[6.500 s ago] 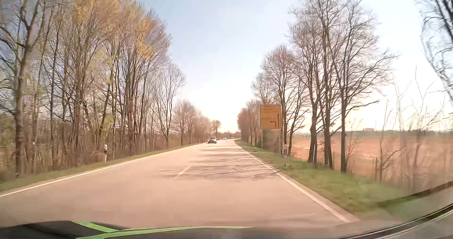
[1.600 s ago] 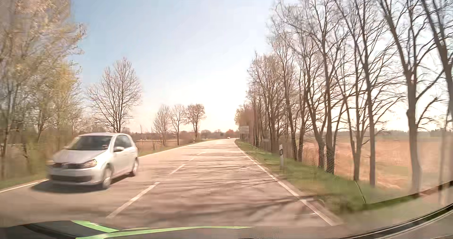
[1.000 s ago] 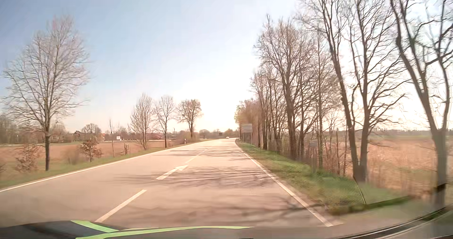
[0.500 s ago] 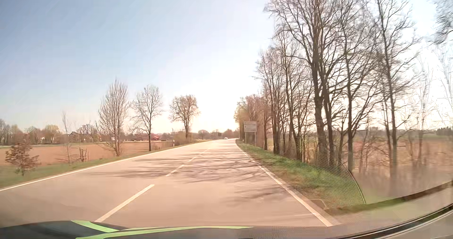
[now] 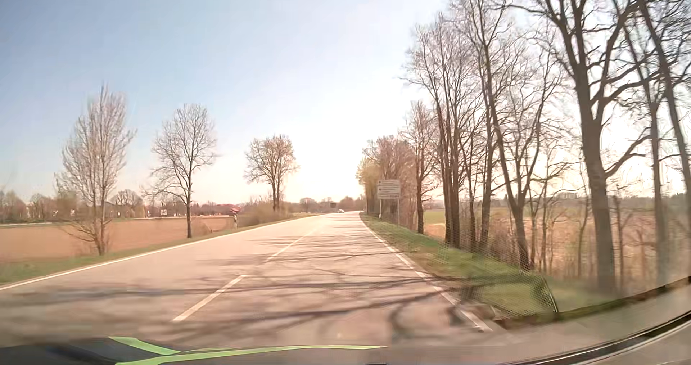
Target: Follow the waypoints while adhering to traffic rules and regulations
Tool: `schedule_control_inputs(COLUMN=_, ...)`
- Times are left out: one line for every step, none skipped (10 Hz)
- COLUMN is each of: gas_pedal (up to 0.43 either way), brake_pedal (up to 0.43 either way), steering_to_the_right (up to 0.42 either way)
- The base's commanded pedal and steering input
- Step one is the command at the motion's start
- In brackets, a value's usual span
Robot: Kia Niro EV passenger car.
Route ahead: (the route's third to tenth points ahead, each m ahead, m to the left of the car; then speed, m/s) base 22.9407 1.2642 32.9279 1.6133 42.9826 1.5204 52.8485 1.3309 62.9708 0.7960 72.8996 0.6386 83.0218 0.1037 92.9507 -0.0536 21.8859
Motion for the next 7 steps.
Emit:
schedule_control_inputs(gas_pedal=0.209, brake_pedal=0.0, steering_to_the_right=0.001)
schedule_control_inputs(gas_pedal=0.209, brake_pedal=0.0, steering_to_the_right=0.001)
schedule_control_inputs(gas_pedal=0.209, brake_pedal=0.0, steering_to_the_right=0.001)
schedule_control_inputs(gas_pedal=0.209, brake_pedal=0.0, steering_to_the_right=0.001)
schedule_control_inputs(gas_pedal=0.209, brake_pedal=0.0, steering_to_the_right=0.001)
schedule_control_inputs(gas_pedal=0.209, brake_pedal=0.0, steering_to_the_right=0.001)
schedule_control_inputs(gas_pedal=0.209, brake_pedal=0.0, steering_to_the_right=0.001)
